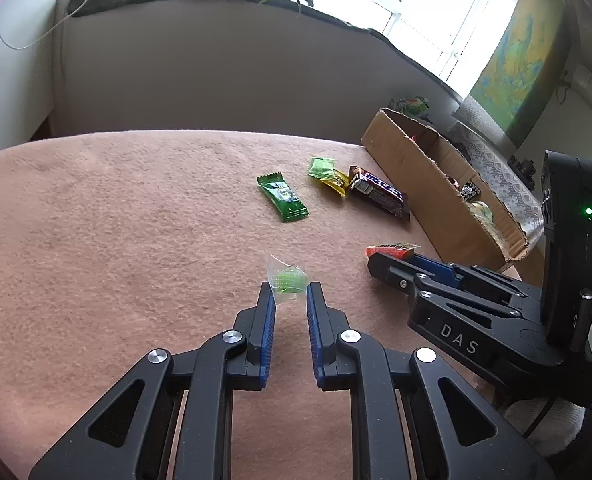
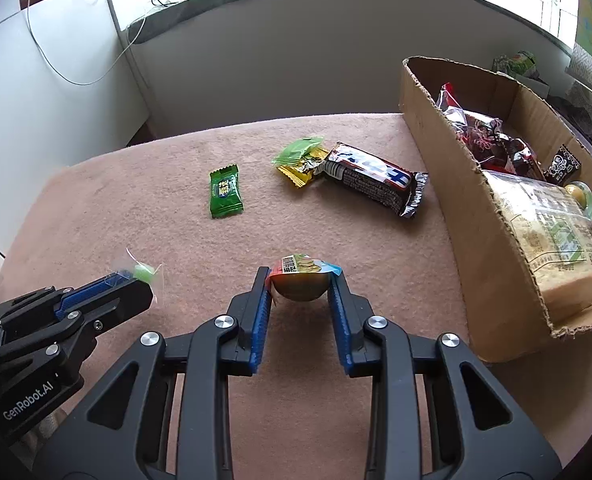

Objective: Organize snacks

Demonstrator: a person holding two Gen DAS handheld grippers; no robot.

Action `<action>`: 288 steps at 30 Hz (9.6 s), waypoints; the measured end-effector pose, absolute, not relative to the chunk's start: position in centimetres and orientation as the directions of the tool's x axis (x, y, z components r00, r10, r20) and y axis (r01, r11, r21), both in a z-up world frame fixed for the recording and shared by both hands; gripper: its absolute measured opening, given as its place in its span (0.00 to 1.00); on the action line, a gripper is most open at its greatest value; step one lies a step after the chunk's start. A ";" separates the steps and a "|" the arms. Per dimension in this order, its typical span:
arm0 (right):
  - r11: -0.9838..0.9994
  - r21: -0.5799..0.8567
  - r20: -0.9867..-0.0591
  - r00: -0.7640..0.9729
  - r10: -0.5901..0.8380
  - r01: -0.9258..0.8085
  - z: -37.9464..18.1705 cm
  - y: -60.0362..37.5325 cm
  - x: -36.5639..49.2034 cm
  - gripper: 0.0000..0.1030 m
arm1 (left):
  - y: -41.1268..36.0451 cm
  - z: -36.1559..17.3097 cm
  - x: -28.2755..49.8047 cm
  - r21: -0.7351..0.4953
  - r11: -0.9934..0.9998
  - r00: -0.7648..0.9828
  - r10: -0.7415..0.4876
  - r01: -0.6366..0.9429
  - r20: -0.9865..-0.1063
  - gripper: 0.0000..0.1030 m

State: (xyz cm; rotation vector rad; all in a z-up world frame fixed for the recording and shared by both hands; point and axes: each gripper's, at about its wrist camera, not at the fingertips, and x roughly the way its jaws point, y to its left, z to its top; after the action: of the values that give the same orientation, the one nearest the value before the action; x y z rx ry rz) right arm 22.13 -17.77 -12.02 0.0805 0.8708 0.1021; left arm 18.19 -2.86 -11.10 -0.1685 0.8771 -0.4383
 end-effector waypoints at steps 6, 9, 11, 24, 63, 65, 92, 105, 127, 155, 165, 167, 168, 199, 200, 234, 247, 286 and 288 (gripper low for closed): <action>0.985 0.145 -0.708 0.685 0.171 -0.095 -9.1 -18.4 20.0 0.28 | -3.0 -9.8 17.8 -0.309 0.902 0.573 -0.431 0.303 -0.696 0.14; 0.983 0.142 -0.681 0.710 0.181 -0.115 -7.3 -19.1 19.0 0.28 | -3.6 -8.6 17.8 -0.309 0.897 0.581 -0.440 0.316 -0.684 0.14; 0.982 0.145 -0.664 0.724 0.187 -0.120 -6.2 -20.0 18.6 0.28 | -4.2 -8.0 18.1 -0.304 0.895 0.586 -0.445 0.328 -0.677 0.14; 0.985 0.162 -0.606 0.782 0.145 -0.057 -0.5 -30.5 21.0 0.29 | -12.1 -3.9 21.0 -0.259 0.862 0.591 -0.492 0.436 -0.639 0.14; 0.986 0.165 -0.699 0.707 0.110 0.010 -3.6 -40.9 34.2 0.46 | -24.9 -4.6 25.2 -0.203 0.827 0.521 -0.500 0.524 -0.691 0.14; 0.988 0.157 -0.693 0.714 0.099 0.015 -3.4 -40.8 33.9 0.55 | -24.9 -4.5 25.2 -0.206 0.827 0.521 -0.501 0.523 -0.691 0.23; 0.978 0.194 -0.613 0.769 0.182 -0.077 2.4 -35.3 27.8 0.80 | -10.6 -1.1 21.9 -0.269 0.894 0.650 -0.446 0.358 -0.615 0.49; 0.934 0.253 -0.678 0.643 0.356 -0.251 1.4 -24.1 29.1 0.75 | 0.4 -2.8 19.0 -0.319 0.928 0.696 -0.359 0.193 -0.622 0.49; 0.994 0.113 -0.932 0.346 0.107 -0.003 -12.1 -16.6 40.1 0.20 | 6.3 -4.0 18.2 -0.426 0.887 0.708 -0.417 0.180 -0.570 0.49; 0.925 0.235 -0.818 0.454 0.354 -0.297 -11.4 -17.6 21.5 0.41 | -1.7 -7.6 23.6 -0.297 0.916 0.570 -0.400 0.270 -0.718 0.49; 0.904 0.118 -0.800 0.500 0.331 -0.410 -12.6 -16.1 19.2 0.50 | -7.4 -10.7 26.3 -0.167 0.919 0.491 -0.337 0.357 -0.803 0.44; 0.905 0.124 -0.795 0.505 0.336 -0.408 -12.5 -16.3 19.4 0.51 | -7.6 -11.2 26.7 -0.163 0.922 0.485 -0.328 0.350 -0.811 0.38; 0.904 0.117 -0.795 0.507 0.333 -0.410 -12.4 -16.4 19.5 0.55 | -7.6 -11.3 26.8 -0.161 0.924 0.484 -0.323 0.346 -0.813 0.37; 0.862 -0.014 -0.774 0.551 0.312 -0.508 -11.1 -12.0 19.3 0.34 | -2.0 -10.4 25.4 -0.192 0.941 0.548 -0.319 0.277 -0.774 0.18; 0.843 0.002 -0.770 0.537 0.345 -0.539 -10.9 -11.8 19.4 0.42 | -1.7 -10.1 25.4 -0.196 0.942 0.552 -0.321 0.274 -0.770 0.18; 0.885 0.099 -0.696 0.604 0.388 -0.454 -3.9 -22.3 19.6 0.24 | -5.7 -3.0 21.9 -0.222 0.912 0.635 -0.401 0.345 -0.661 0.18; 0.957 0.093 -0.644 0.717 0.267 -0.273 1.0 -33.7 22.1 0.24 | -16.3 -1.4 21.1 -0.191 0.854 0.594 -0.481 0.484 -0.645 0.18; 0.968 0.231 -0.618 0.752 0.227 -0.103 -0.2 -41.6 29.3 0.85 | -25.2 -3.1 22.6 -0.229 0.808 0.507 -0.533 0.543 -0.678 0.47; 0.969 0.227 -0.618 0.754 0.224 -0.102 0.0 -41.4 29.1 0.86 | -25.2 -2.9 22.5 -0.226 0.807 0.509 -0.534 0.546 -0.675 0.47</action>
State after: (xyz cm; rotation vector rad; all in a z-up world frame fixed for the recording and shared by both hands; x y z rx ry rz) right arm 29.08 -41.44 0.02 0.1838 0.6957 0.1793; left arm 22.48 -25.16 -2.85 0.0162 0.8071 -0.6502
